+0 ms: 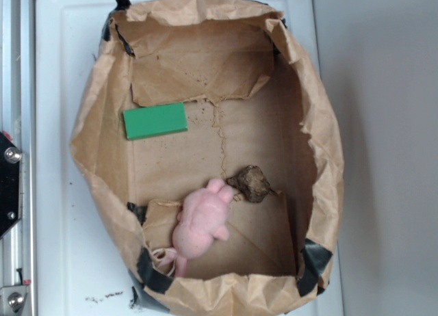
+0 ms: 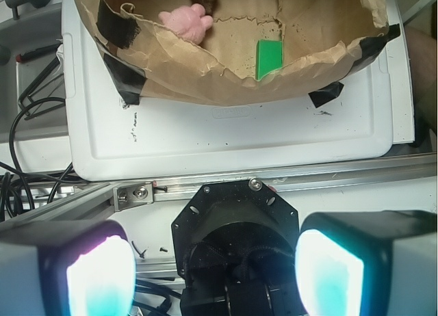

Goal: Grab the pink bunny.

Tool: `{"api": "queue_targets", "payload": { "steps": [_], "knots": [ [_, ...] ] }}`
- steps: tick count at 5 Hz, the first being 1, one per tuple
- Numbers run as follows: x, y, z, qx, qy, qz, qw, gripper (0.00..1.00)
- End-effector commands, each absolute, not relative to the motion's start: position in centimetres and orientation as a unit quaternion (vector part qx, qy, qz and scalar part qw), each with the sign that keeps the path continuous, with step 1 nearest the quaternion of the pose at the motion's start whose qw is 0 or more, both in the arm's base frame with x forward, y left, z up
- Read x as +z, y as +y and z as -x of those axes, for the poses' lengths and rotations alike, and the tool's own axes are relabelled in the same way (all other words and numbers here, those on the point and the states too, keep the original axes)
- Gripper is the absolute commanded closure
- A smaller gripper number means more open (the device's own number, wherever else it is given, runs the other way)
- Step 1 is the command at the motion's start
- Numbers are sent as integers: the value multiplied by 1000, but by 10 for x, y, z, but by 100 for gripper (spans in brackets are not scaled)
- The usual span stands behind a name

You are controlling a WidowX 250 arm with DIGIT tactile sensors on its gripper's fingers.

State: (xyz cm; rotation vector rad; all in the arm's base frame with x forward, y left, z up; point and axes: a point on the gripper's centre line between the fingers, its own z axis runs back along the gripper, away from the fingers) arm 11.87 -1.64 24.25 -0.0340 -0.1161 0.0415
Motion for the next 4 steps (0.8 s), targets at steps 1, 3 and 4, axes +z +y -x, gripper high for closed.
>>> {"api": "queue_targets", "payload": {
  "steps": [1,3,4],
  "knots": [
    [243,-16,-119,21,-58,17,998,0],
    [226,-35,-201,172,-64,12,983,0],
    [209,-27,-228,255,-60,45,964,0]
  ]
}}
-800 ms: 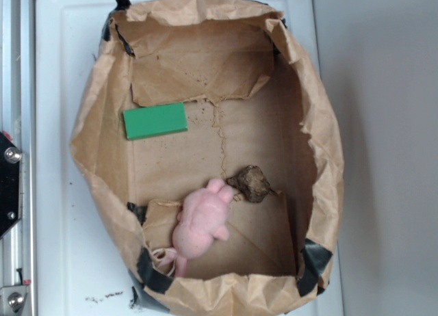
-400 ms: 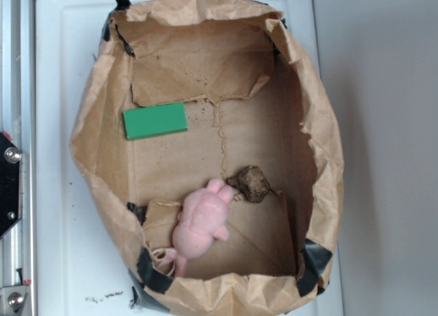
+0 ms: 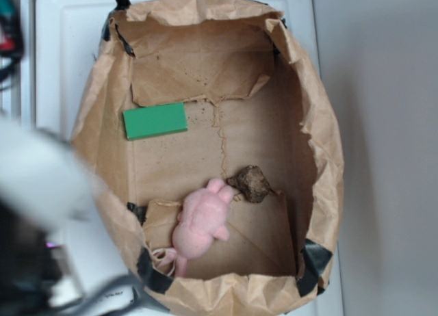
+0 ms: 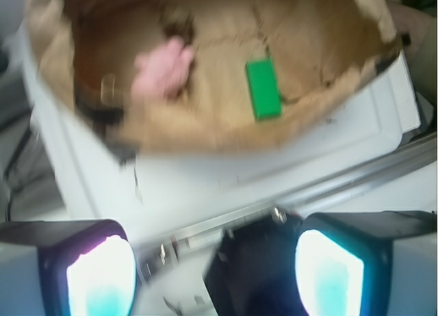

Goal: Grab the pink bunny.

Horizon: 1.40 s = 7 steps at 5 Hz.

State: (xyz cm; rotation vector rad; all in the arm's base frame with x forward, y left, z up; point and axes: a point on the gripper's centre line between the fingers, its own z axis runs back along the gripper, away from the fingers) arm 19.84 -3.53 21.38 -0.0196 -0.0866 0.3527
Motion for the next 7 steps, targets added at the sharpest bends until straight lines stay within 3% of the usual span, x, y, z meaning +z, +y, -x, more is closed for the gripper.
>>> {"api": "queue_targets", "payload": {
  "steps": [1,2,4,6,7],
  "knots": [
    [177,-20,-251,285,-65,44,955,0],
    [152,-10,-267,342,-75,57,935,0],
    [126,26,-285,409,-73,41,909,0],
    [88,4,-278,411,-70,71,906,0],
    [83,-28,-260,399,-52,81,912,0]
  ]
}}
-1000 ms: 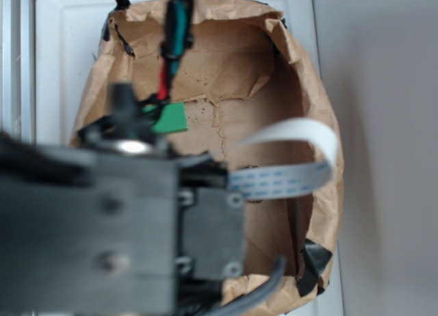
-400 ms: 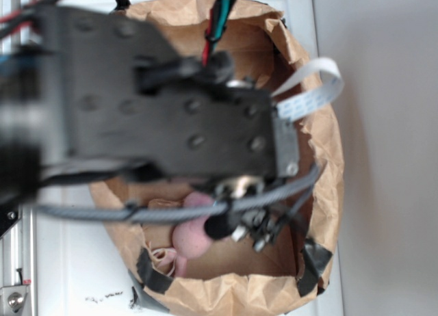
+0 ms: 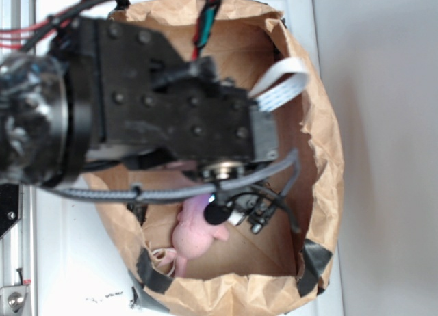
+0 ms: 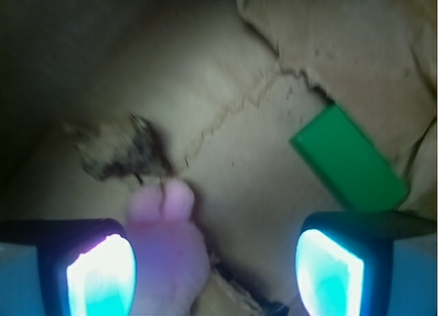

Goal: Grab the pink bunny.

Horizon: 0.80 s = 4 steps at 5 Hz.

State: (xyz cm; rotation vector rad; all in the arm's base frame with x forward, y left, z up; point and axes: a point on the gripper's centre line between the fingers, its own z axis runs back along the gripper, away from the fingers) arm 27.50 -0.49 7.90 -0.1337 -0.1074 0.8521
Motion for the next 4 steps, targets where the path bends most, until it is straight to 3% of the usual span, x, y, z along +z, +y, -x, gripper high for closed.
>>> {"api": "queue_targets", "payload": {
  "steps": [1,3,4],
  "knots": [
    [87,-50,-250,387,-46,103,915,0],
    [91,-64,-265,390,-68,113,911,0],
    [78,-59,-276,398,-65,92,910,0]
  ]
}}
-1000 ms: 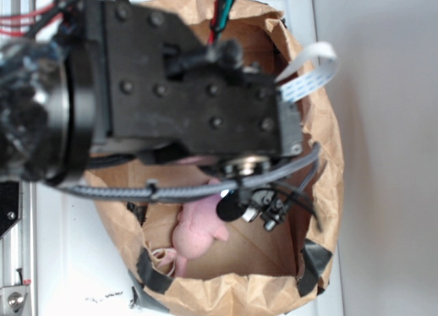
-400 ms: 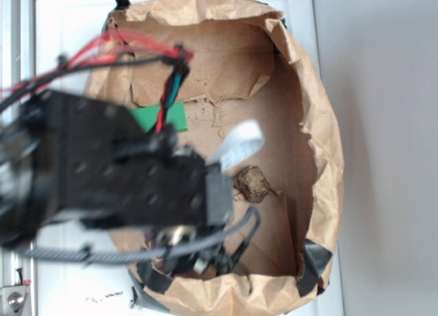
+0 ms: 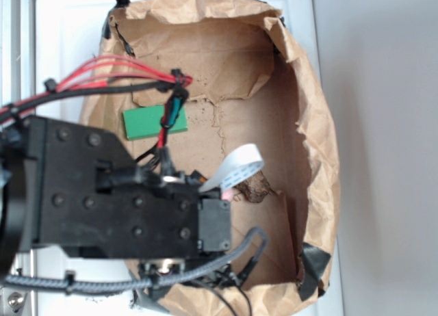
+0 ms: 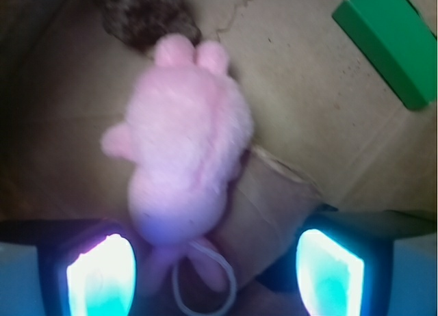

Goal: Grab the pink bunny.

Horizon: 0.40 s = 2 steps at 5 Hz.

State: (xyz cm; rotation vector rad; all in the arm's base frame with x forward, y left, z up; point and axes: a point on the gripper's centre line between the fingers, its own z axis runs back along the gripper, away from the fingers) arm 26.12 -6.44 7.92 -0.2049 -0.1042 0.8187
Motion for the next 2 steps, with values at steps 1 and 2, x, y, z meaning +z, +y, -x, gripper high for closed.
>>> {"api": "queue_targets", "payload": {
  "steps": [1,2],
  "knots": [
    [56,-54,-287,400,-65,49,913,0],
    [36,-51,-282,392,-60,15,918,0]
  ]
}}
